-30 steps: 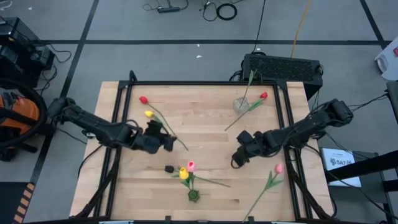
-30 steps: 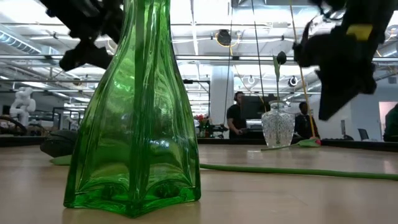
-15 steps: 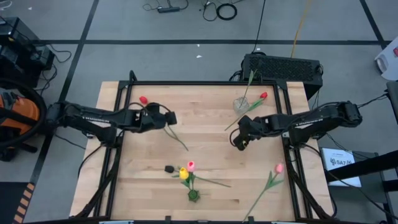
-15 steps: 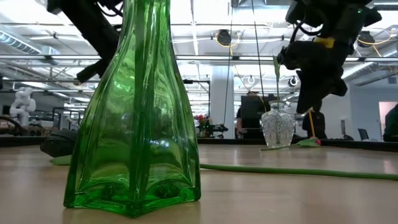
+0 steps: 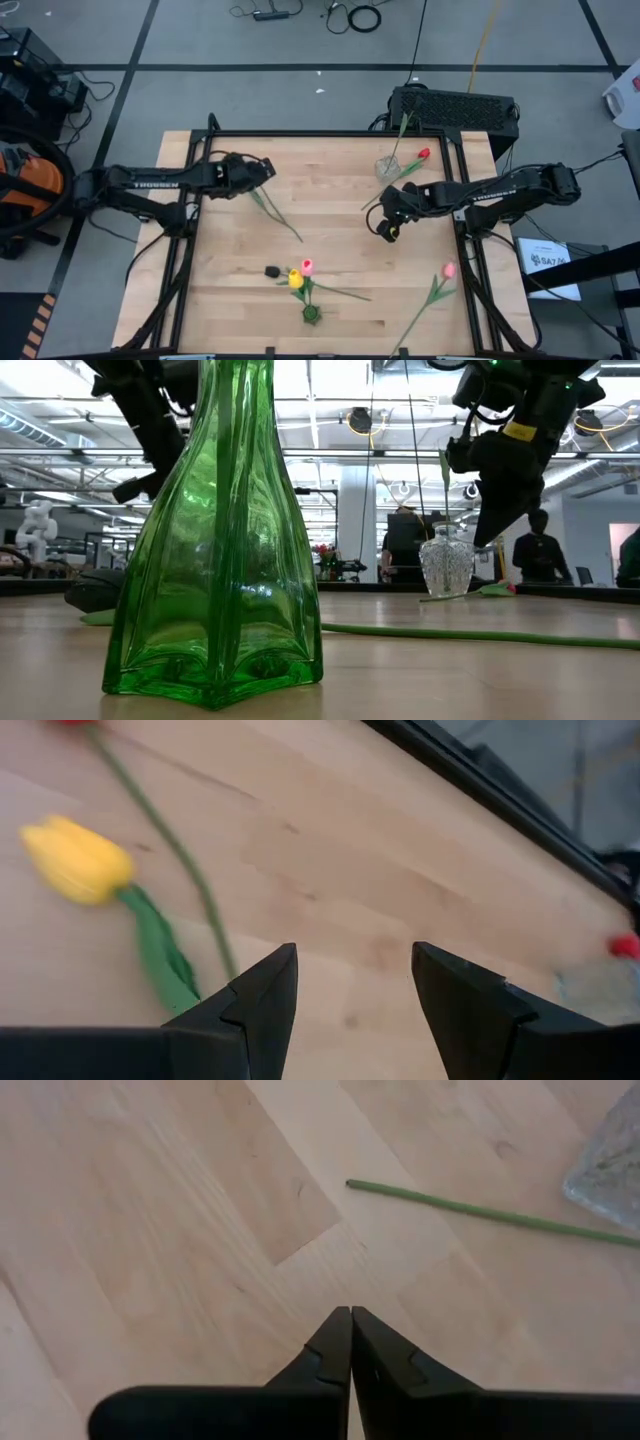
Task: Sort flowers into vase by color
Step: Put the left red flower into the transparent vase
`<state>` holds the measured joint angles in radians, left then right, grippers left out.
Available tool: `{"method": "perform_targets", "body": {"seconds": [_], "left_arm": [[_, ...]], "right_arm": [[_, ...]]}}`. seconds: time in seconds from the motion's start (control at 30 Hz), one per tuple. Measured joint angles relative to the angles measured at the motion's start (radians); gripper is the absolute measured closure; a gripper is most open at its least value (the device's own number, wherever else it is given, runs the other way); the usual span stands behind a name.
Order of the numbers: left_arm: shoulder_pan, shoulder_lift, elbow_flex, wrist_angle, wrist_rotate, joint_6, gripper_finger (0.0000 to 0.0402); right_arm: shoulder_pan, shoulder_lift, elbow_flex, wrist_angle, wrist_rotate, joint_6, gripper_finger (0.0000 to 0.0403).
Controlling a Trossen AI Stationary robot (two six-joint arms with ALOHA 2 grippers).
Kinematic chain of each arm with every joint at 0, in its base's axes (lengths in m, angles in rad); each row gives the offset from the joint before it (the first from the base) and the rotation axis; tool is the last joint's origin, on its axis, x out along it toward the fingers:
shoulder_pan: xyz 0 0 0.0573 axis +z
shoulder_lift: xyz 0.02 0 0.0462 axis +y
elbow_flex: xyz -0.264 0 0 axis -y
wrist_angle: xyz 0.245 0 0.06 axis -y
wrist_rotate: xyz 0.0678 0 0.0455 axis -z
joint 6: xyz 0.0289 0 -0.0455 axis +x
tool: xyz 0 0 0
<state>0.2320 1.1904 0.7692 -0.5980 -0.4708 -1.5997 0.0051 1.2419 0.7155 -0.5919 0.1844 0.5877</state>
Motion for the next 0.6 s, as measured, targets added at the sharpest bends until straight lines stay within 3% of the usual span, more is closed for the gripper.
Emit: {"method": "perform_targets", "body": {"seconds": [0.3,0.6], "left_arm": [[0.255,0.008,0.000,-0.106,0.101,0.013,0.0196],[0.505,0.133,0.000,-0.073,0.220,0.200,0.0196]], "right_arm": [[0.000,0.000,0.000,0.018,0.001,-0.079,0.0399],[0.000,0.000,0.000,0.068,0.006,-0.011,0.0399]]}}
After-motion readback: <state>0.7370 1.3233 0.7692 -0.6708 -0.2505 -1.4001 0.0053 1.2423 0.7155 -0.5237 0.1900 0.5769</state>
